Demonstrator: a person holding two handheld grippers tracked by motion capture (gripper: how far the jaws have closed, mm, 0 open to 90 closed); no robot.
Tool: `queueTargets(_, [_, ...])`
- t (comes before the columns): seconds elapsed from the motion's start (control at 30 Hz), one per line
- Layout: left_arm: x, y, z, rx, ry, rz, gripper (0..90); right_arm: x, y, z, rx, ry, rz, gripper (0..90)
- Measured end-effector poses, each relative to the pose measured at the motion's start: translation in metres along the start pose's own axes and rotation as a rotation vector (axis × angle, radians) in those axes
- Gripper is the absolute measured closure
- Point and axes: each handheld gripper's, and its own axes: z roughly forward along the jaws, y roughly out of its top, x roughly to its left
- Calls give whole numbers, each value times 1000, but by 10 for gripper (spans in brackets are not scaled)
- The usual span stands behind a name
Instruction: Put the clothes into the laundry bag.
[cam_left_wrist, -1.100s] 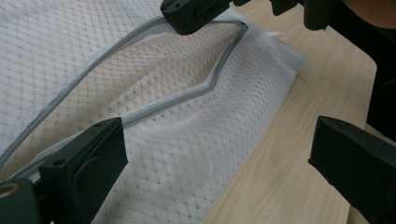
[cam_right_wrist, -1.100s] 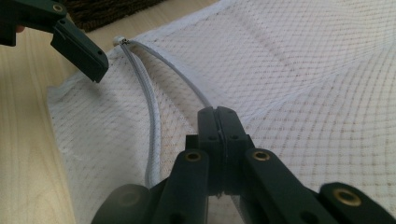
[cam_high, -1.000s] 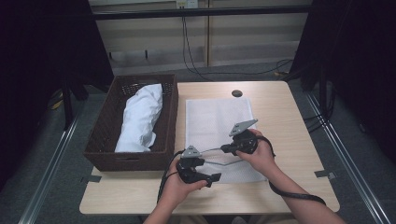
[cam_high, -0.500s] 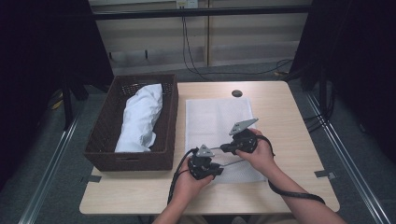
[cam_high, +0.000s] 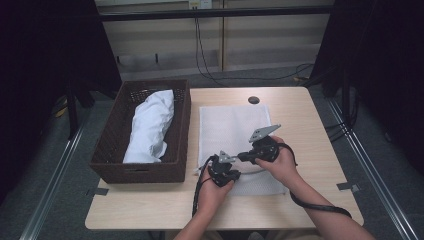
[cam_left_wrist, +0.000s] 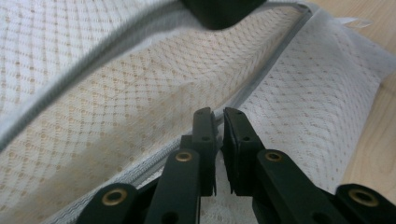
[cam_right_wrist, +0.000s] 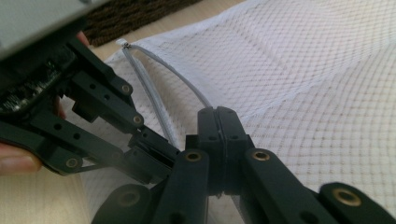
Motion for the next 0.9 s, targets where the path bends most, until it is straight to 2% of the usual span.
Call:
queueTargets(0.07, [0, 1, 1, 0, 4, -21, 862, -1, 2, -1, -8, -4, -1, 899])
queueTargets(0.23, [-1, 0, 1, -2, 19, -28, 878, -6, 13, -9, -9, -30, 5, 900])
queueTargets(0.37, [-1, 0, 1, -8, 19, -57, 887, -11, 23, -13, -18, -45, 17, 900])
queueTargets(0.53, [-1, 0, 1, -7, 28, -61, 896, -12, 31, -18, -24, -53, 29, 900])
queueTargets(0.57, [-2, 0, 2, -17, 31, -77, 898, -12, 32, -19, -25, -53, 30, 900])
queueTargets(0.6, [-2, 1, 2, -7, 33, -70, 899, -13, 34, -21, -31, -59, 36, 900])
queueTargets(0.63, [0, 0, 0, 9, 31, -58, 899, -13, 34, -21, -31, -59, 36, 900])
queueTargets(0.77, [-1, -1, 1, -18, 26, -80, 899, -13, 30, -19, -15, -44, 32, 900])
queueTargets(0.8, [-1, -1, 1, -22, 26, -86, 899, -12, 22, -12, 5, -34, 31, 900])
queueTargets(0.9, [0, -1, 1, -11, 25, -80, 899, -12, 11, -3, 20, -16, 32, 899])
